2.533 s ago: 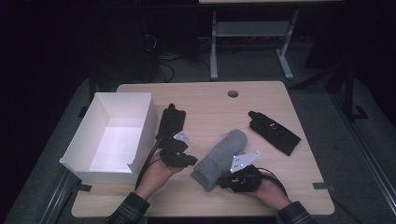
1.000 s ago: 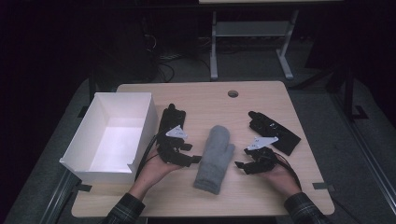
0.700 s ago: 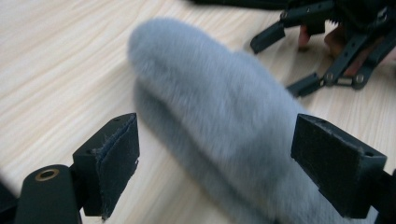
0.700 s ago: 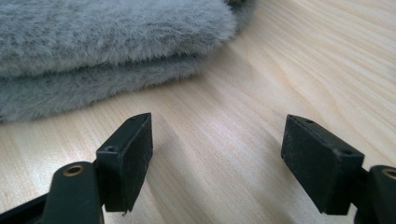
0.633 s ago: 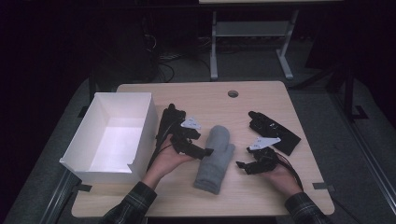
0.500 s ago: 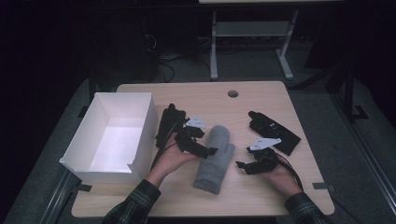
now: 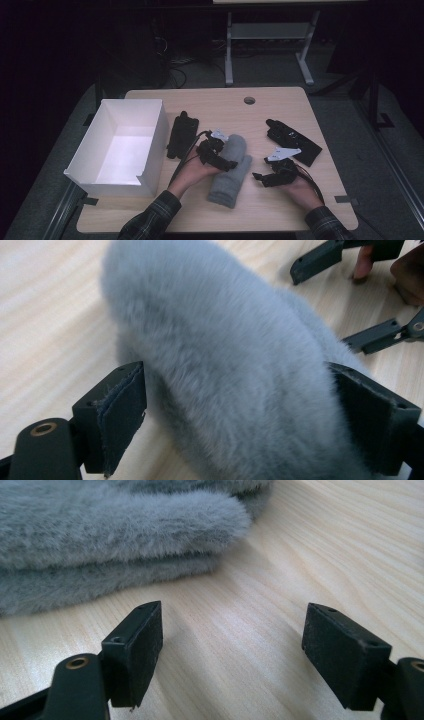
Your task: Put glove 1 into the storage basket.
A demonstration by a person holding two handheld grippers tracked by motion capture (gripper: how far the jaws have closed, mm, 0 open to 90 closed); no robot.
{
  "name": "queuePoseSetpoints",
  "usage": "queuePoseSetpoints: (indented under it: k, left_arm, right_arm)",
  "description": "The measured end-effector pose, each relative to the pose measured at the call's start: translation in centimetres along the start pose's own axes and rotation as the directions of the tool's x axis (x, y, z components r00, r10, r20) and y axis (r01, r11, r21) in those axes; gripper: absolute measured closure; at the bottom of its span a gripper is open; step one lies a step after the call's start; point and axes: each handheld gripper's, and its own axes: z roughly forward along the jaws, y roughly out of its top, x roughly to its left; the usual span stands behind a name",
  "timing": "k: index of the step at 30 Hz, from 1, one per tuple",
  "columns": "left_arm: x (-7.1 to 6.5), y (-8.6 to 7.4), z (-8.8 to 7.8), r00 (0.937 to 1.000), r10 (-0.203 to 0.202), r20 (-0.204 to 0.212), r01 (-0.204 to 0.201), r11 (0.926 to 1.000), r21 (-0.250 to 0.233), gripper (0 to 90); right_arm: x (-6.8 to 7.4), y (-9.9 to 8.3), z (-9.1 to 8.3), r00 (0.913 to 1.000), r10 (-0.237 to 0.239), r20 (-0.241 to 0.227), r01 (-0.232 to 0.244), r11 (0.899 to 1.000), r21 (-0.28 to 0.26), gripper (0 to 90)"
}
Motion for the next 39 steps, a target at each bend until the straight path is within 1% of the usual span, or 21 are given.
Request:
queuePoseSetpoints:
  k: [2, 3, 4, 5, 6, 10, 11, 12, 13, 17, 21, 23, 24, 26, 27, 28, 29, 31, 34, 36, 39]
  left_arm:
    - [0.1, -0.4, 0.6, 0.9996, -0.025, 0.01, 0.025, 0.9997, -0.006, 12.7]
    - [0.3, -0.5, 0.7, 0.9998, -0.014, 0.015, 0.014, 0.9999, 0.008, 12.7]
    - [0.2, -0.7, 1.0, 0.9988, -0.037, 0.03, 0.038, 0.9993, -0.005, 12.6]
    - [0.4, -0.8, 1.1, 0.9988, -0.028, 0.039, 0.028, 0.9995, 0.013, 12.6]
    - [0.4, -0.8, 1.3, 0.9977, -0.048, 0.048, 0.048, 0.9989, 0.003, 12.6]
    - [0.5, -0.9, 1.5, 0.9977, -0.045, 0.051, 0.044, 0.9989, 0.014, 12.7]
    - [0.6, -0.9, 1.5, 0.9983, -0.029, 0.052, 0.027, 0.9991, 0.033, 12.7]
    - [0.6, -1.0, 1.6, 0.9974, -0.044, 0.056, 0.042, 0.9986, 0.032, 12.8]
    - [0.7, -1.0, 1.7, 0.9972, -0.048, 0.057, 0.046, 0.9985, 0.031, 13.0]
    - [0.7, -1.0, 1.7, 0.9972, -0.041, 0.062, 0.039, 0.9986, 0.037, 15.5]
    - [0.7, -0.9, 1.6, 0.9947, -0.028, 0.099, 0.024, 0.9987, 0.045, 26.2]
    - [0.7, -0.8, 1.5, 0.9921, -0.03, 0.122, 0.023, 0.9983, 0.053, 34.2]
    - [0.7, -0.8, 1.5, 0.9898, -0.033, 0.139, 0.025, 0.998, 0.058, 38.6]
    - [0.9, -0.8, 1.4, 0.9871, -0.045, 0.154, 0.036, 0.9973, 0.064, 46.0]
    - [0.9, -0.9, 1.5, 0.9838, -0.062, 0.168, 0.053, 0.9968, 0.06, 48.5]
    - [1.0, -0.9, 1.4, 0.9811, -0.074, 0.179, 0.062, 0.9956, 0.07, 52.1]
    - [1.1, -0.8, 1.4, 0.9799, -0.075, 0.185, 0.062, 0.9951, 0.077, 55.9]
    - [1.0, -0.7, 1.3, 0.9789, -0.083, 0.187, 0.068, 0.9942, 0.084, 62.3]
    - [0.8, -0.5, 1.1, 0.9816, -0.07, 0.178, 0.054, 0.994, 0.095, 69.2]
    - [0.6, -0.4, 0.9, 0.9828, -0.07, 0.171, 0.055, 0.994, 0.094, 71.2]
    - [0.4, -0.4, 0.6, 0.9837, -0.066, 0.168, 0.053, 0.9955, 0.078, 72.0]
  right_arm:
    - [0.0, 0.0, 0.0, 1.0, 0.0, 0.0, 0.0, 1.0, 0.0, 24.3]
    - [0.0, 0.0, 0.0, 1.0, 0.0, 0.0, 0.0, 1.0, 0.0, 24.3]
    - [0.0, 0.0, 0.0, 1.0, 0.001, 0.001, -0.001, 1.0, 0.0, 24.3]
    - [0.0, 0.0, 0.0, 1.0, 0.0, 0.001, 0.0, 1.0, 0.0, 24.3]
    - [0.0, 0.0, 0.0, 1.0, 0.0, 0.001, 0.0, 1.0, 0.0, 24.3]
    - [0.0, 0.0, 0.0, 1.0, 0.0, 0.001, 0.0, 1.0, -0.001, 24.3]
    - [0.0, 0.0, 0.0, 1.0, 0.001, 0.002, -0.001, 1.0, 0.0, 24.3]
    - [0.0, 0.0, 0.0, 1.0, 0.0, 0.002, 0.0, 1.0, -0.001, 24.3]
    - [0.0, 0.0, 0.0, 1.0, 0.0, 0.002, 0.0, 1.0, -0.001, 24.3]
    - [0.0, 0.0, 0.0, 1.0, 0.0, 0.003, 0.0, 1.0, -0.001, 24.3]
    - [0.0, 0.0, 0.0, 1.0, -0.001, 0.002, 0.001, 1.0, -0.001, 24.2]
    - [0.0, 0.0, 0.0, 1.0, -0.002, 0.002, 0.002, 1.0, -0.001, 24.1]
    - [0.0, 0.0, 0.0, 1.0, -0.001, 0.002, 0.001, 1.0, -0.001, 24.1]
    - [0.0, 0.0, 0.0, 1.0, -0.001, 0.002, 0.001, 1.0, -0.001, 24.0]
    - [0.0, 0.0, 0.0, 1.0, -0.001, 0.002, 0.001, 1.0, -0.001, 23.9]
    - [0.1, 0.0, 0.0, 1.0, -0.001, 0.002, 0.001, 1.0, -0.001, 23.7]
    - [0.1, 0.0, 0.0, 1.0, -0.001, 0.001, 0.001, 1.0, 0.0, 23.4]
    - [0.1, 0.0, 0.0, 1.0, -0.002, 0.001, 0.002, 1.0, 0.0, 23.1]
    - [0.0, 0.0, 0.0, 1.0, -0.007, 0.002, 0.007, 1.0, 0.001, 23.0]
    - [0.0, 0.0, 0.1, 1.0, -0.007, 0.001, 0.007, 1.0, 0.001, 22.7]
    - [0.1, 0.0, 0.1, 1.0, -0.007, 0.0, 0.007, 1.0, 0.002, 22.3]
